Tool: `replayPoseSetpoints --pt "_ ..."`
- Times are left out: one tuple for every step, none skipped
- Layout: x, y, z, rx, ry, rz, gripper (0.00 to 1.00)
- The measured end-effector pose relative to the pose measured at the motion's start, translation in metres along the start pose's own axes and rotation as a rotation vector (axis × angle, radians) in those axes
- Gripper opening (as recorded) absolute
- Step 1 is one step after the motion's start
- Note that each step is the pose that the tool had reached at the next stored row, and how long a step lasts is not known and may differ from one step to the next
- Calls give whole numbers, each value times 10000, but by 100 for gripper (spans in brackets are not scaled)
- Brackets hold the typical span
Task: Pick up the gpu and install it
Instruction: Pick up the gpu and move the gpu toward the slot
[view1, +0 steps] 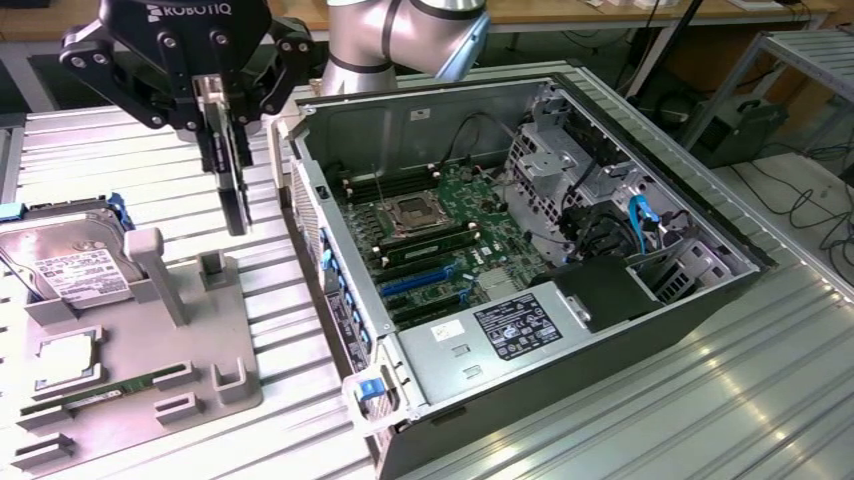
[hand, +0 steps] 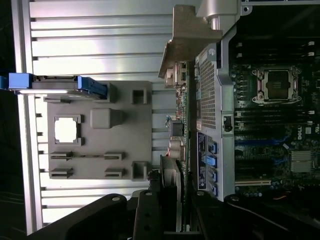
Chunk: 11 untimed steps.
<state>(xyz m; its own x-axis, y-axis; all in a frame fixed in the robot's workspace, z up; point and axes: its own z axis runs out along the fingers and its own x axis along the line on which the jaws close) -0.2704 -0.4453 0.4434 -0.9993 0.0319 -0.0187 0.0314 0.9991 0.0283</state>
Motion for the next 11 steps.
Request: replayPoseSetpoints --pt "-8 0 0 -1 -1 0 27" --pt "-18 0 1 -1 -1 0 27" --pt "-22 0 1 -1 -1 0 27" --pt "-29 1 1 0 -1 0 27" --pt "-35 1 1 0 -1 0 27" --pt "-41 1 1 0 -1 0 27" --pt "-48 1 1 0 0 0 27" --pt "-54 2 1 1 0 0 27" --pt "-61 2 2 -1 -1 0 27" --pt "-68 2 2 -1 -1 0 27" --pt "-76 2 2 0 -1 0 27"
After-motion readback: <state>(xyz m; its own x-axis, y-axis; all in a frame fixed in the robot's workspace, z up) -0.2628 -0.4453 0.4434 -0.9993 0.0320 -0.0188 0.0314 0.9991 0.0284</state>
